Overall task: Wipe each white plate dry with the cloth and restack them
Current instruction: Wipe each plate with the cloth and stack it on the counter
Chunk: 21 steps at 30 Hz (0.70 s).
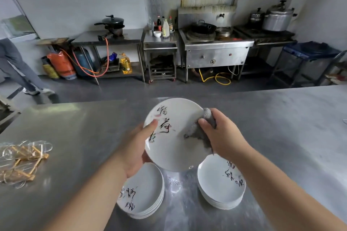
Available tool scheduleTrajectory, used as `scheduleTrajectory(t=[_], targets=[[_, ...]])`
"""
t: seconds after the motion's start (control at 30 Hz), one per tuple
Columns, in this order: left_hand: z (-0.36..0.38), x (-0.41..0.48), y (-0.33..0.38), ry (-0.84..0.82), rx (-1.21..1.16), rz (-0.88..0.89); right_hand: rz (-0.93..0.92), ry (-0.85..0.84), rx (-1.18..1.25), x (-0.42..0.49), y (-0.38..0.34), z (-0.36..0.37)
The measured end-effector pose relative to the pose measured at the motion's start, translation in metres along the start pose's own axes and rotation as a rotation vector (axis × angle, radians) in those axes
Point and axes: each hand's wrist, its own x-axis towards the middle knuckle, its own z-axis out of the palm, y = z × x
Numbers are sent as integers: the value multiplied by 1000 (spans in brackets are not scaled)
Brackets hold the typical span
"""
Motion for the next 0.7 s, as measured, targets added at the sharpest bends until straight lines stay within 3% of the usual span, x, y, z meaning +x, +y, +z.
scheduleTrajectory(t=[0.1,0.17,0.27,0.33,0.4,0.53,0.7], targets=[[0,2,3,71,53,-8,-146,-189,-191,18,-15,-14],[9,5,-4,211,144,65,-154,-108,-193,15,-18,-5],[20,6,-16,359,67,159,18,138,58,-14,-5,27],[23,6,-22,456,-3,205,160,129,181,-36,2,48],[25,2,-30,485,-47,210,206,70,149,-36,7,51],[34,-7,-35,395,-32,181,57,91,-39,4,-3,12],[30,-4,-15,517,-59,269,56,84,99,-18,-8,26]])
